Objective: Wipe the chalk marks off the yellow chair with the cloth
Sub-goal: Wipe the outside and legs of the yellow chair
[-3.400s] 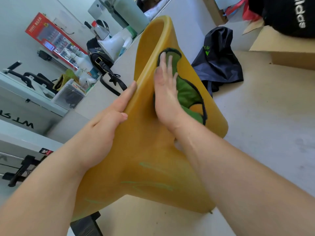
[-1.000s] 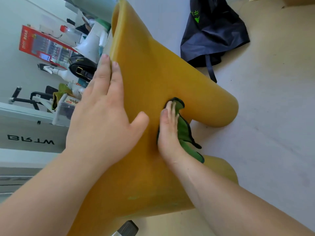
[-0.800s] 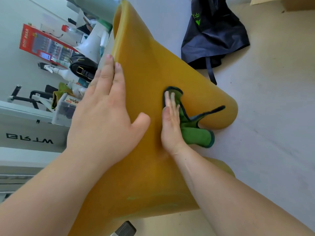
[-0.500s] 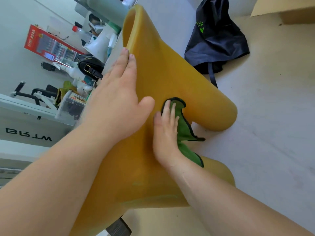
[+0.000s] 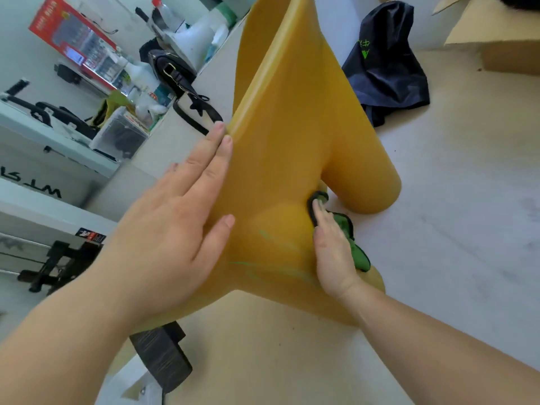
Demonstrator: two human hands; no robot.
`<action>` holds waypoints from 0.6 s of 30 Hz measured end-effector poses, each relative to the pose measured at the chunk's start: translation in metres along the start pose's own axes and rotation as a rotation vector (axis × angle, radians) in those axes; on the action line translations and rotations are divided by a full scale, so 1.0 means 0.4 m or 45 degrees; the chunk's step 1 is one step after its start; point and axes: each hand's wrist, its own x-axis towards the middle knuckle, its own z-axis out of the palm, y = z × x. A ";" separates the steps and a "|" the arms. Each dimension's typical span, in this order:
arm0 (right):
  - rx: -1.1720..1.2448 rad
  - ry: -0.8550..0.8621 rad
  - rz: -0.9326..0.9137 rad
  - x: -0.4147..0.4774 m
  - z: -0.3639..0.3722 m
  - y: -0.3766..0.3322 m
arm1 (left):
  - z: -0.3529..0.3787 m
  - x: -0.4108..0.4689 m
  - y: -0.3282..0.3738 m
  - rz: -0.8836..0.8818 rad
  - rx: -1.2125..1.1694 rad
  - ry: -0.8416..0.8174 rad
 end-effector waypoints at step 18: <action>-0.234 0.023 0.065 -0.173 0.077 0.020 | 0.024 -0.134 -0.029 -0.181 0.006 0.071</action>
